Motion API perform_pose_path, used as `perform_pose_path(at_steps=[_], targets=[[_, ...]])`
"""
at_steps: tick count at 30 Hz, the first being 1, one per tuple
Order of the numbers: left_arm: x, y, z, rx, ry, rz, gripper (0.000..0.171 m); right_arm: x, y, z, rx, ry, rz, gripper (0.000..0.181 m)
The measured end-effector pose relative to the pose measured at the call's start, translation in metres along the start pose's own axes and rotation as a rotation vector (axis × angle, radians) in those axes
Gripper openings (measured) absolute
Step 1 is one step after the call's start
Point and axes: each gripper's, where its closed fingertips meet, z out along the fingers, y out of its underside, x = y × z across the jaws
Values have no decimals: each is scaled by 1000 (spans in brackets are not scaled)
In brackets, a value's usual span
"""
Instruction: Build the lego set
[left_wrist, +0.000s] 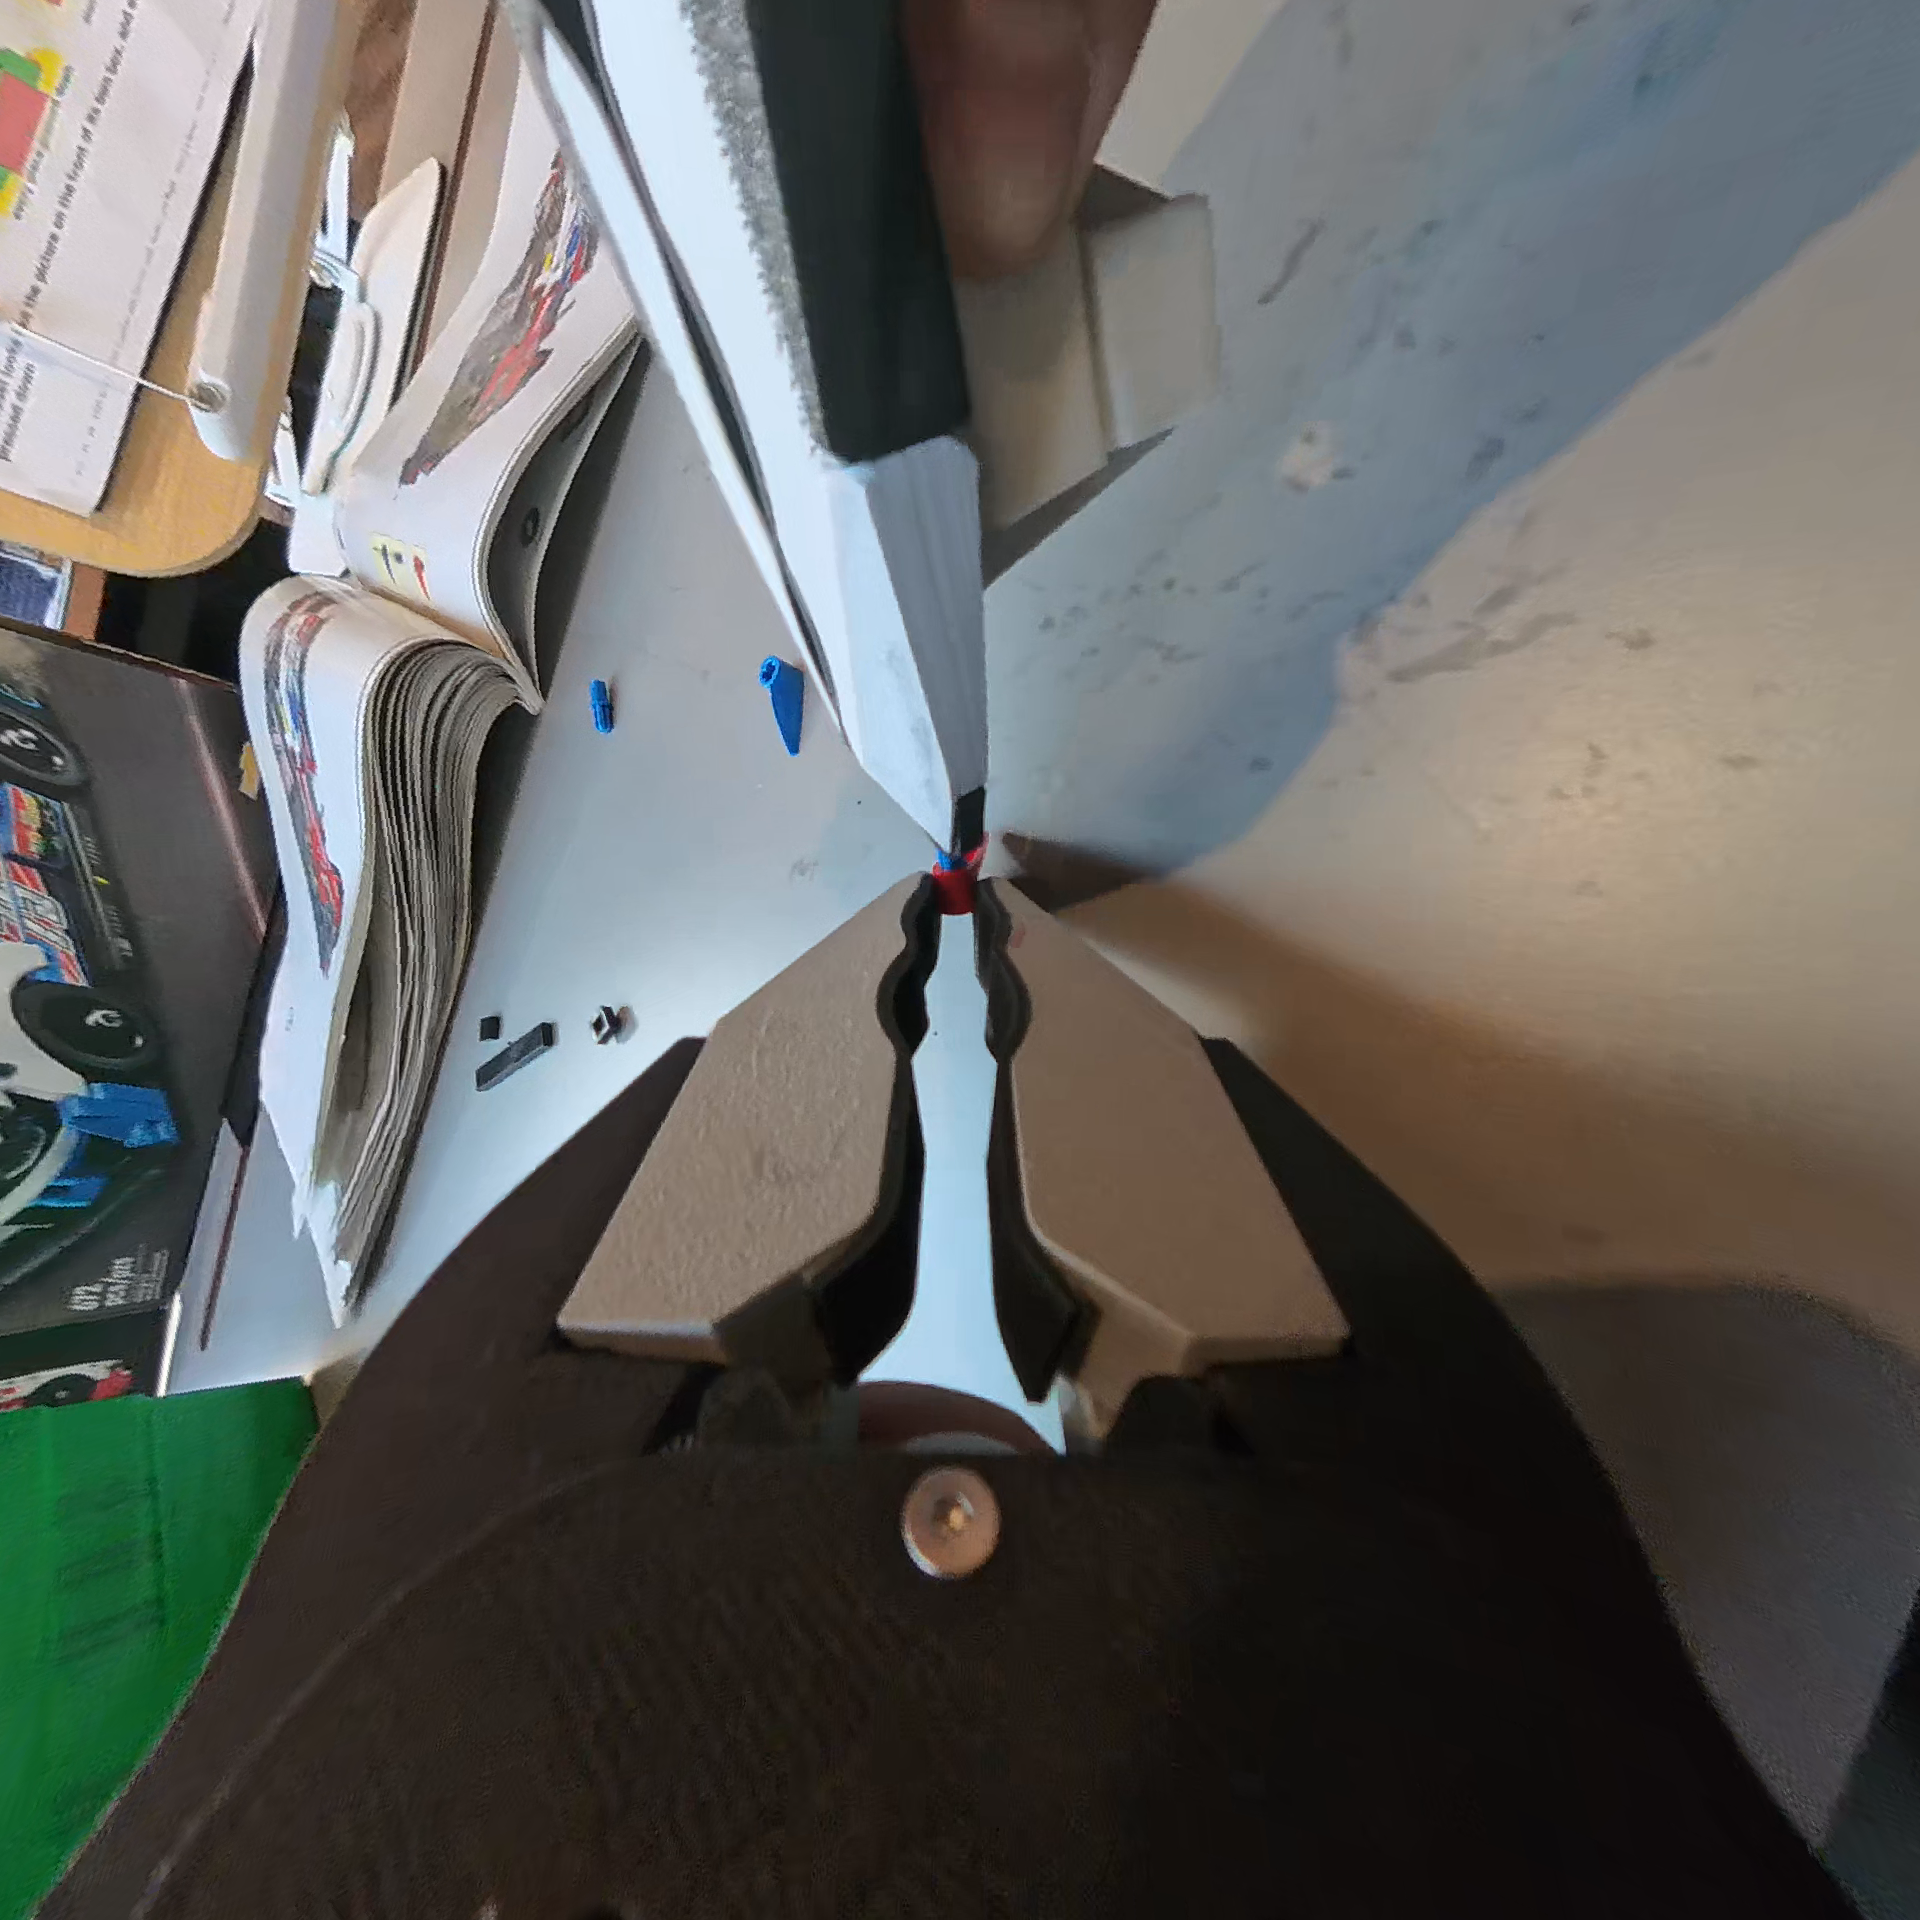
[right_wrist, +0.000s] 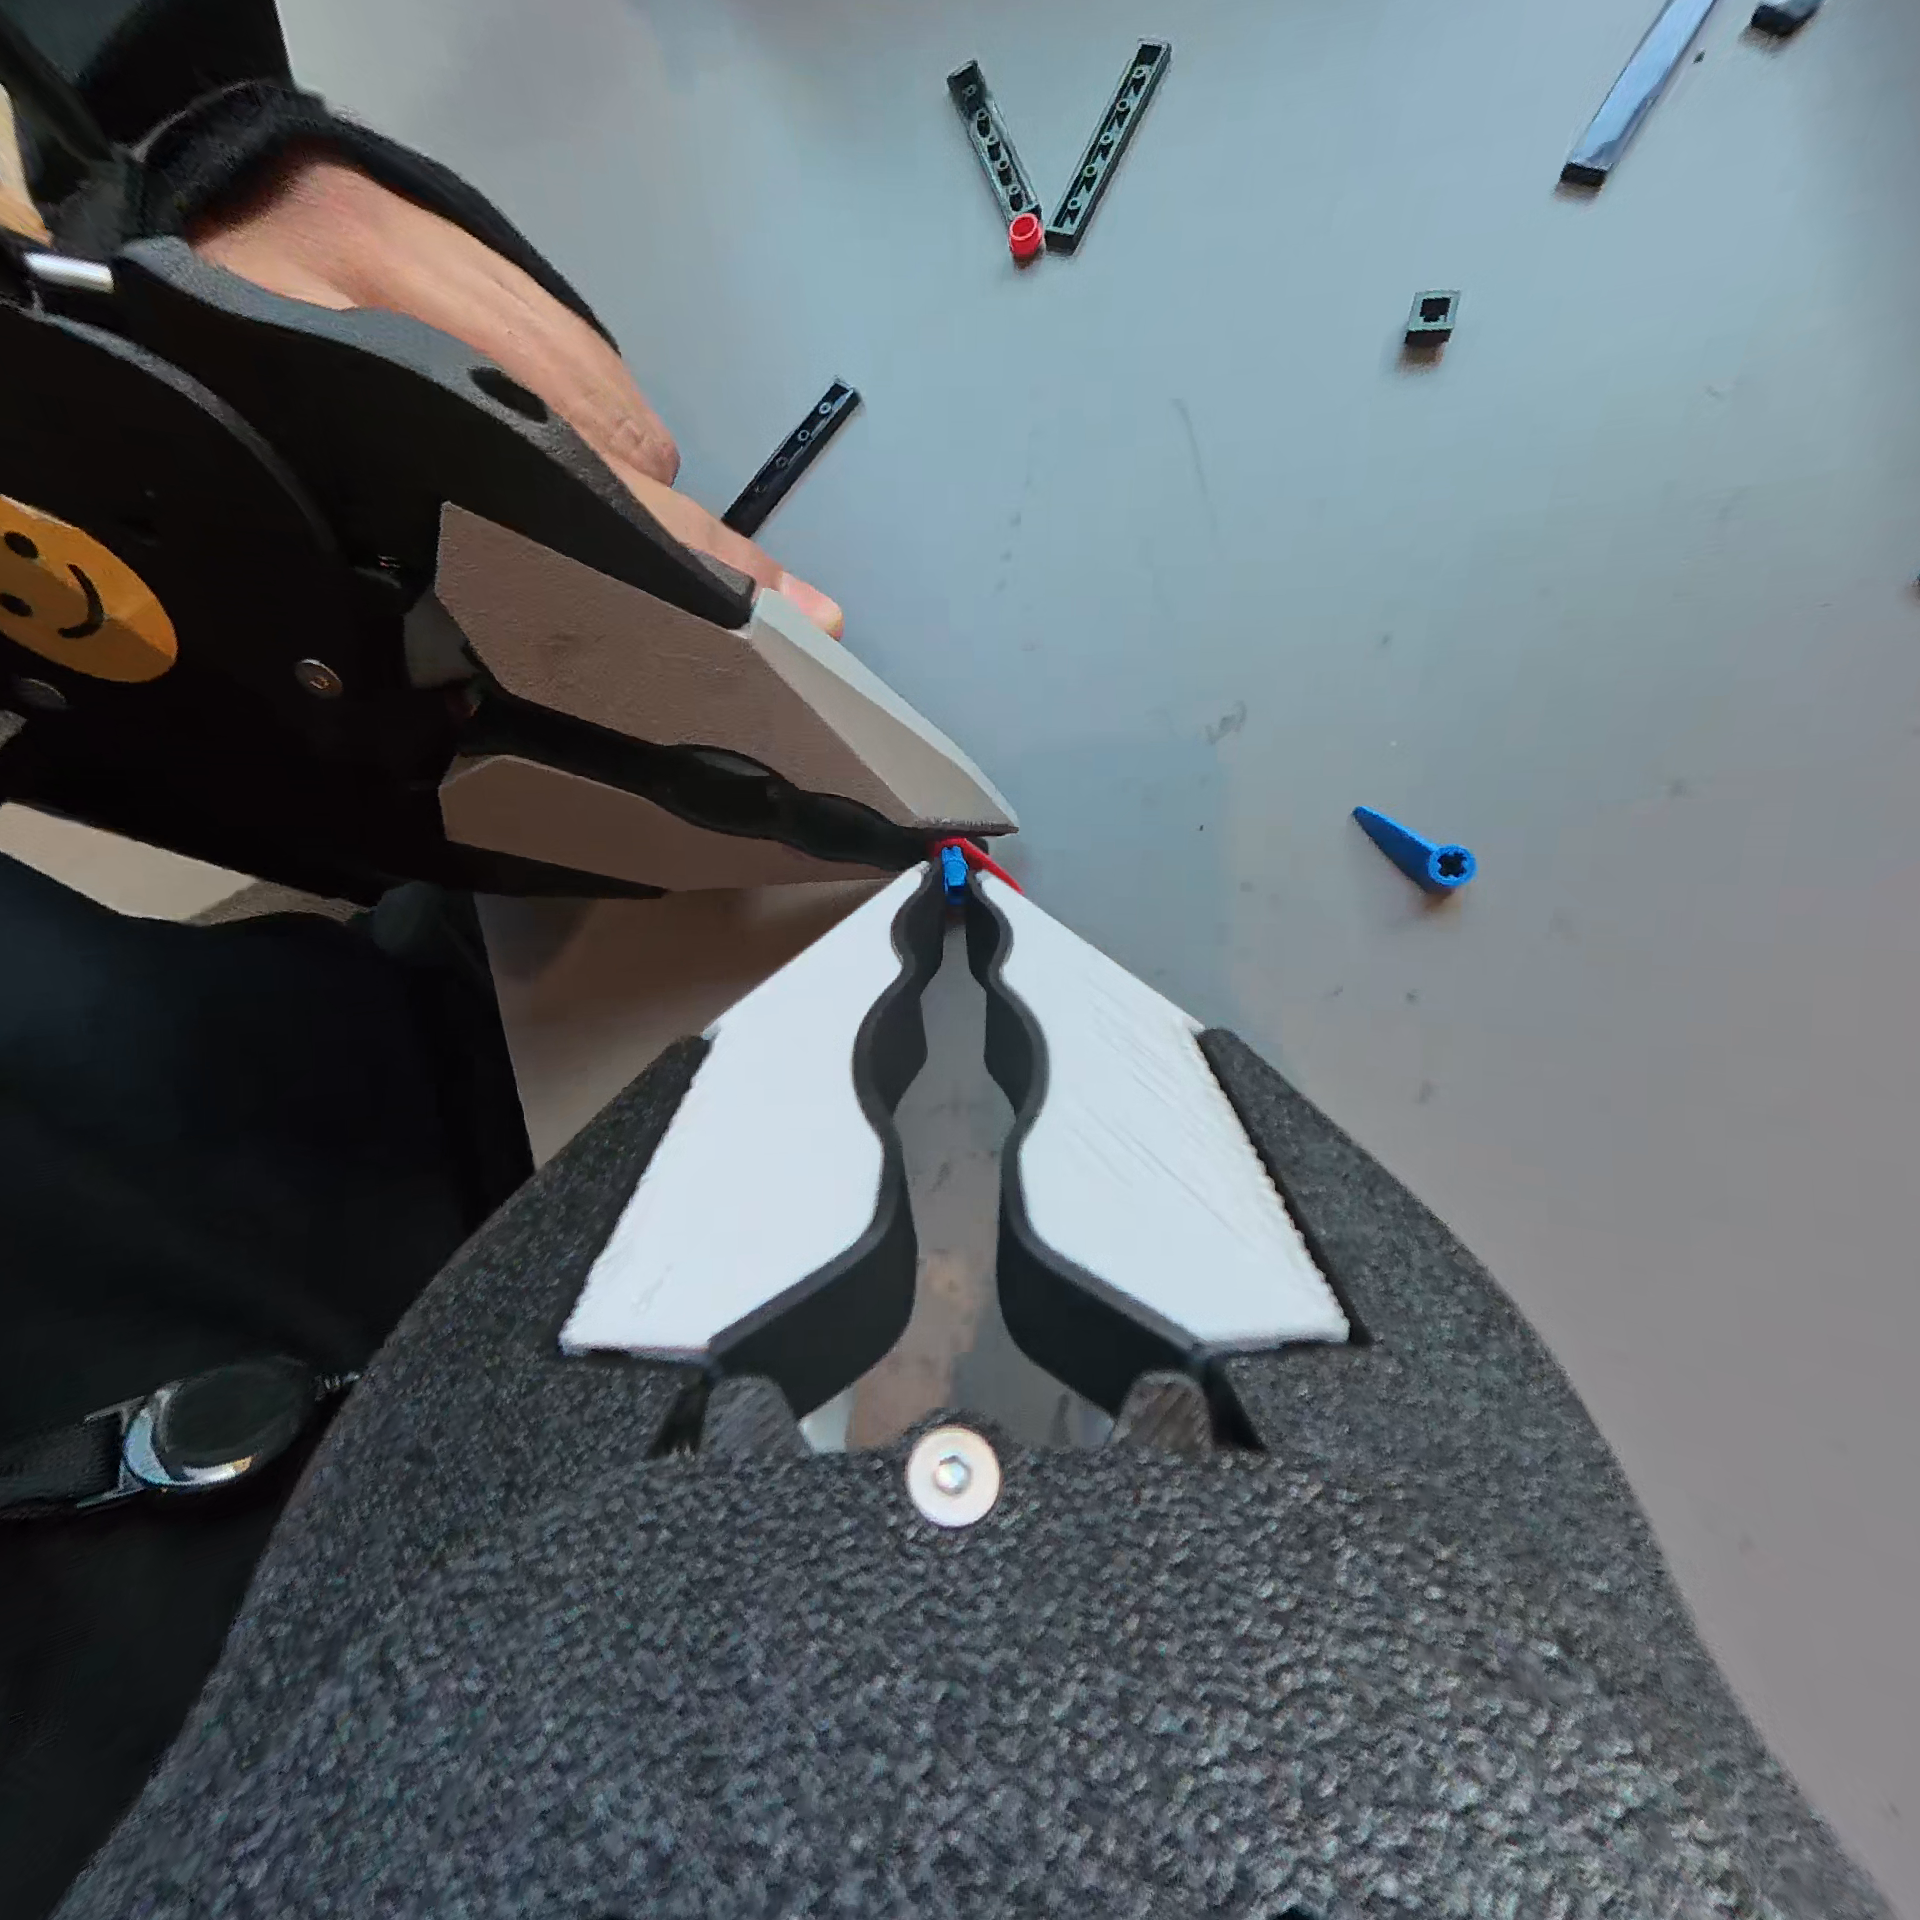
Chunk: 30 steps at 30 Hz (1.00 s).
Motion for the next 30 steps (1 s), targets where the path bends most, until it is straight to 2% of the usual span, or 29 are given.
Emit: perform_pose_path(at_steps=[2, 6, 8, 10, 15, 17, 19, 22, 26, 28, 30], targets=[[-1, -2, -1, 14, 15, -38, 3, -1, -3, -3, 76, -46, 62, 2], [-23, -31, -27, 194, -4, -150, 4, -10, -23, -38, 333, -245, 210, 2], [-30, -39, -37, 271, 5, -202, 4, -11, -23, -48, 387, -291, 229, 2], [-27, -43, -39, 317, 61, -248, 12, -15, -24, -54, 432, -356, 258, 2], [-21, -57, -43, 389, 102, -267, 28, -41, -36, -74, 564, -624, 309, 3], [-23, -65, -50, 438, 98, -268, 24, -45, -35, -70, 557, -654, 312, 2], [-22, -68, -55, 468, 85, -235, 4, -47, -35, -67, 554, -665, 305, 3], [-24, -60, -48, 395, 73, -231, 3, -40, -36, -60, 554, -598, 292, 3], [-33, -47, -35, 283, -43, -210, 3, -21, -37, -52, 561, -301, 197, 5], [-34, -44, -32, 245, -80, -186, 3, -15, -38, -57, 571, -156, 121, 21], [-33, -42, -28, 213, -95, -178, 3, -16, -40, -62, 578, -69, 54, 26]])
